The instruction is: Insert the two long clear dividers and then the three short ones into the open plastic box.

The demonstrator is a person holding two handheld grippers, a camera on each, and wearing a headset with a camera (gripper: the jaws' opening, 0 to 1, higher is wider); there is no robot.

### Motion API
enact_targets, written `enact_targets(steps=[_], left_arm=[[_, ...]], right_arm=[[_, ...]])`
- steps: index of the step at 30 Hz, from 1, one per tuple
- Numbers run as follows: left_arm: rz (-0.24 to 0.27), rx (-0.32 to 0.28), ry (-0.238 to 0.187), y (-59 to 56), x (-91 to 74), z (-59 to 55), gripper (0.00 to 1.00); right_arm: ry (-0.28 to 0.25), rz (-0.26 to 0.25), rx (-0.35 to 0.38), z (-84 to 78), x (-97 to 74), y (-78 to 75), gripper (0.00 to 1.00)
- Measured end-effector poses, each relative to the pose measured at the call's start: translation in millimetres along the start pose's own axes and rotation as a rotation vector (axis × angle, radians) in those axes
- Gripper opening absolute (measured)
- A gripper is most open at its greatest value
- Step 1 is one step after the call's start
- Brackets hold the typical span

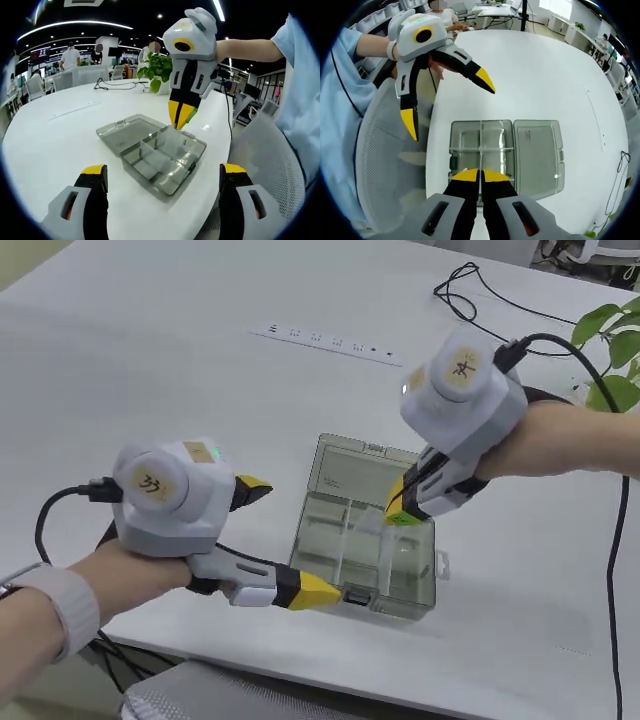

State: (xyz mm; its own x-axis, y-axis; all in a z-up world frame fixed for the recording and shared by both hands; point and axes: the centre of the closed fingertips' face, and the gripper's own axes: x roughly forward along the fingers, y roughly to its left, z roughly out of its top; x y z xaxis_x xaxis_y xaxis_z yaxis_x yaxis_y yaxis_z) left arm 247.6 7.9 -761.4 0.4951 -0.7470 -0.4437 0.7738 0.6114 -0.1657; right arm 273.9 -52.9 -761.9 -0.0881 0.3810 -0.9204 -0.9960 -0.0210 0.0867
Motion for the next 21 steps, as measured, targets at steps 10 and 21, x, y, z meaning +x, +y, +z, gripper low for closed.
enact_targets(steps=[10, 21], left_arm=[[-0.004, -0.005, 0.007, -1.2, 0.7, -2.6, 0.93], [-0.005, -0.011, 0.008, -1.1, 0.0, -4.4, 0.91]], right_arm=[[-0.009, -0.002, -0.013, 3.8, 3.2, 2.1, 0.02], [0.001, 0.000, -0.024, 3.6, 11.2, 3.1, 0.02]])
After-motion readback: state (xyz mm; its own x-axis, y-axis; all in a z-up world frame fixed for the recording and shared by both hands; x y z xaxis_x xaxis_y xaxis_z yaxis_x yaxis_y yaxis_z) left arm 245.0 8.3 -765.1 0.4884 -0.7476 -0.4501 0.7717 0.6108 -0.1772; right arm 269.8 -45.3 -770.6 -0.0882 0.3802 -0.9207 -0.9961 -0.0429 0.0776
